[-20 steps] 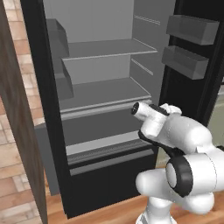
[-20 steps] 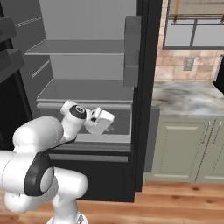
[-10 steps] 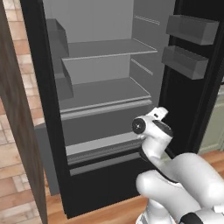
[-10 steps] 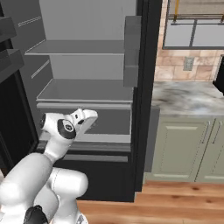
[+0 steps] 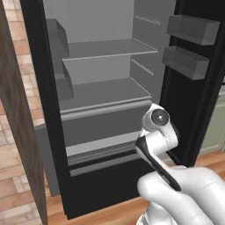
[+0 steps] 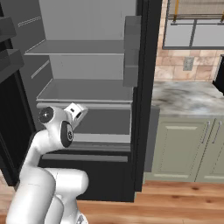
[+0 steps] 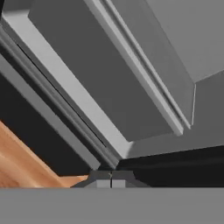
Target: Place one of the steaks on the plate and the other in the bowl. Then place the bowl in the fridge.
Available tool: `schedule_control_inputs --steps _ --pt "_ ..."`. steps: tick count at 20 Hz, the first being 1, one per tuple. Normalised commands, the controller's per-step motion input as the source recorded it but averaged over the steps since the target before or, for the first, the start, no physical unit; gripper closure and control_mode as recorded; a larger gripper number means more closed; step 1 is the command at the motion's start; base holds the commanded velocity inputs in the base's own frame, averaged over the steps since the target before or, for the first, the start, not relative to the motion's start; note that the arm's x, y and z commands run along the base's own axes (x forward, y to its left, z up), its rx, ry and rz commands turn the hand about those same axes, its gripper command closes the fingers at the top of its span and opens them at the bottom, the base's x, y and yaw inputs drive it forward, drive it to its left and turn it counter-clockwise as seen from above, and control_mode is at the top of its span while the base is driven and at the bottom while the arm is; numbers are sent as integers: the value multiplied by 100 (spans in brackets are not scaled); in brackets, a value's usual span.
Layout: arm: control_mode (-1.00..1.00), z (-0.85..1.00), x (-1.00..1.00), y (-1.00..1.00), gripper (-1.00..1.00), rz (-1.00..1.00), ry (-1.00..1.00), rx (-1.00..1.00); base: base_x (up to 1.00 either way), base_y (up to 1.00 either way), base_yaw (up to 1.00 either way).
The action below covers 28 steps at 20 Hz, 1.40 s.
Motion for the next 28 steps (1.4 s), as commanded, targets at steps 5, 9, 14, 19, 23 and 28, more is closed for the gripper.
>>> schedule_control_inputs --steps 5,9,14,19,23,28 --pt "-100 -8 -48 19 100 17 19 7 0 0 0" --pt "-100 0 -63 18 100 9 0 0 0 0 0" --pt "-100 0 -75 18 100 8 0 0 0 0 0" --pt "-100 11 -61 -6 100 1 -1 0 0 0 0" --pt "-100 -6 -92 -41 100 -2 -6 0 0 0 0" --pt "-100 -25 -82 -32 -100 -2 -20 1 0 0 0"
